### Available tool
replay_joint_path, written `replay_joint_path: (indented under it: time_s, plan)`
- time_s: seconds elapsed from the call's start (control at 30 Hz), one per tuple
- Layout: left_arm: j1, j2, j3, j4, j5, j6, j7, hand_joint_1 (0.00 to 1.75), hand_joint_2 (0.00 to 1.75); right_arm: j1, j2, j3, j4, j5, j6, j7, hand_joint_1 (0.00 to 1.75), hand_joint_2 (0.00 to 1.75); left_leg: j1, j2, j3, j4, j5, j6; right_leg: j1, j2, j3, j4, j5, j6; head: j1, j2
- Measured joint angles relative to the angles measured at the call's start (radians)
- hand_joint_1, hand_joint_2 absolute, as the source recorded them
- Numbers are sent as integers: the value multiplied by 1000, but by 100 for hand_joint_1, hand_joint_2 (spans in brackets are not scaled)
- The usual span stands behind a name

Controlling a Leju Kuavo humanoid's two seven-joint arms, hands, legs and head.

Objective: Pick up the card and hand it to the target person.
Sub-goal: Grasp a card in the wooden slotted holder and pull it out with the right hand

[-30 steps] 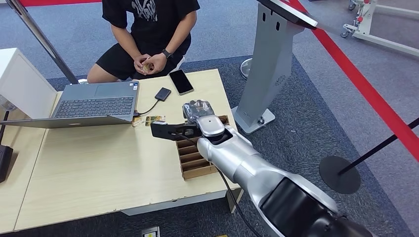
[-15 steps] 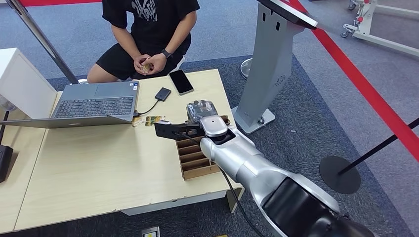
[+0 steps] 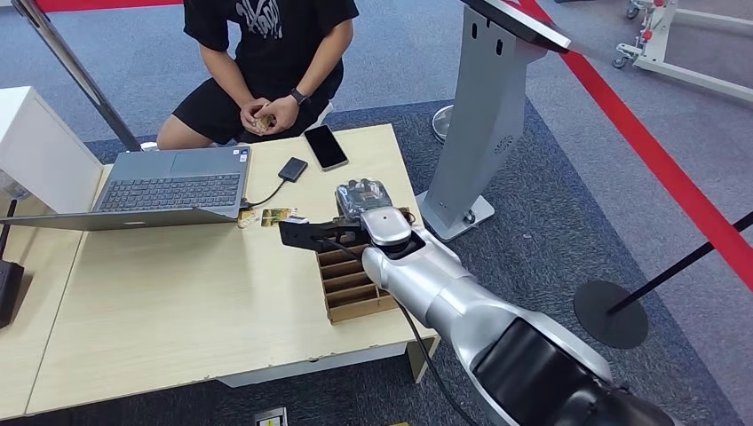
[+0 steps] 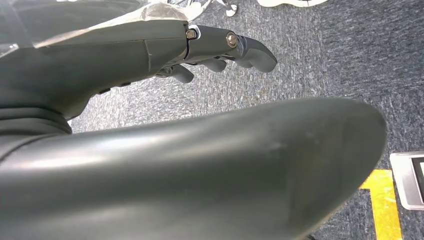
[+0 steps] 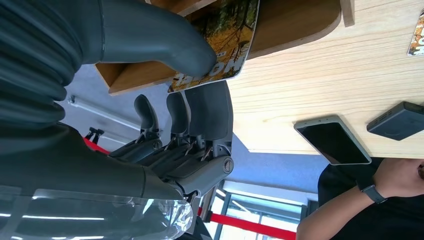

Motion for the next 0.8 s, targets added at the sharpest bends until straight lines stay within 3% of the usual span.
replay_joint_path:
  time_s: [0.23,0.57,0.8]
  plan:
    - [2,0,-1,0,0,-3,-15,0,0,0,-6,-2,3,0,-6,-2,175,175,0,0,0,0,0,0,0,0,0,0,0,0,0,0]
    - [3,0,-2,-1,0,-3,-15,0,0,-9,-15,-19,-2,2,-9,-18,164,175,0,0,0,0,0,0,0,0,0,0,0,0,0,0]
    - [4,0,-2,-1,1,-6,-15,0,0,-29,-15,-24,-23,11,-7,-33,167,175,0,0,0,0,0,0,0,0,0,0,0,0,0,0]
